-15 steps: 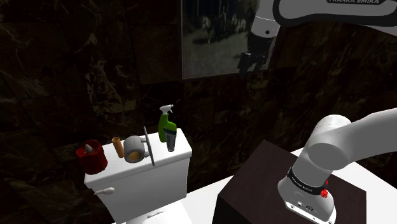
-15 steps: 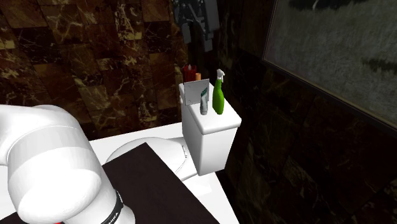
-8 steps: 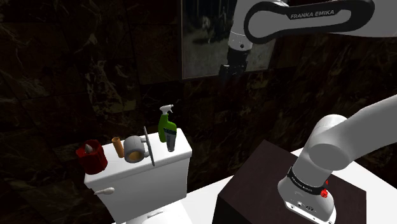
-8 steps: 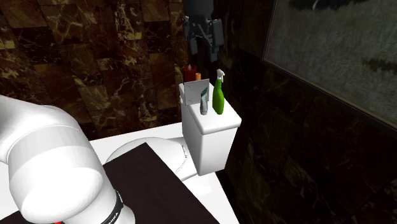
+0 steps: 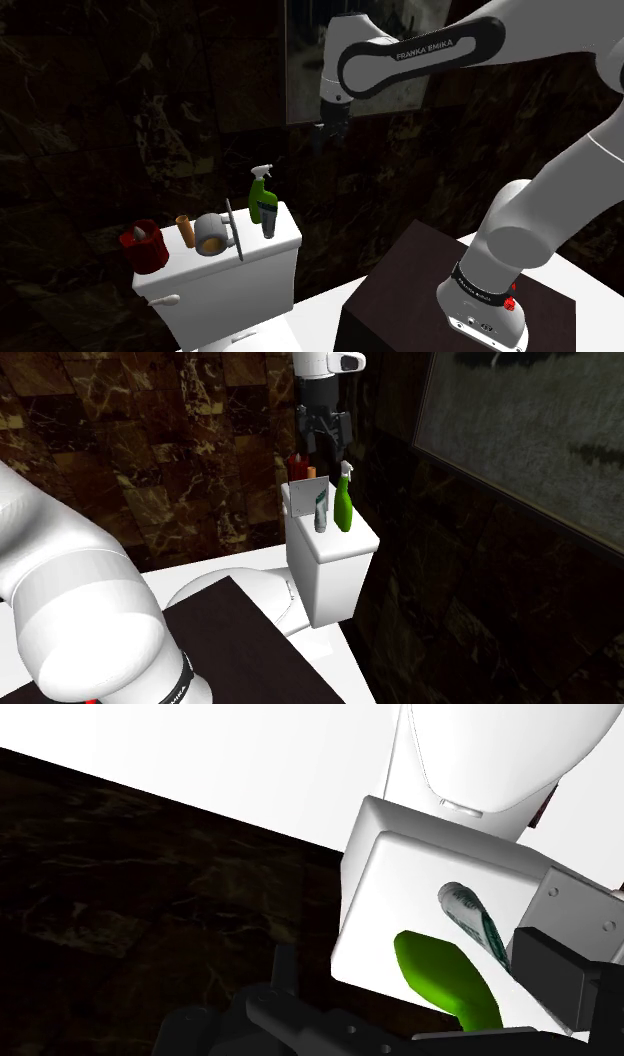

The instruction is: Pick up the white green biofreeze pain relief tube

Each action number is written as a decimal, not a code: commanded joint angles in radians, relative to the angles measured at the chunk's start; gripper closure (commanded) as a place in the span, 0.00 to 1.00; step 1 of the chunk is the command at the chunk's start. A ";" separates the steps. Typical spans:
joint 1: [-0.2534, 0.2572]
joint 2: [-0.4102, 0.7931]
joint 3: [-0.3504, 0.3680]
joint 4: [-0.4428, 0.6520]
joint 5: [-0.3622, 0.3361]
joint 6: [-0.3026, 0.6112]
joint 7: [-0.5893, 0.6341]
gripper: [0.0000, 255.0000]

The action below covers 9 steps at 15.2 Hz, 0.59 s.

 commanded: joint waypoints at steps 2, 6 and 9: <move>0.007 0.110 0.025 0.043 -0.015 0.058 0.022 0.00; 0.020 0.255 0.055 0.119 -0.047 0.112 0.057 0.00; 0.034 0.367 0.071 0.189 -0.079 0.142 0.084 0.00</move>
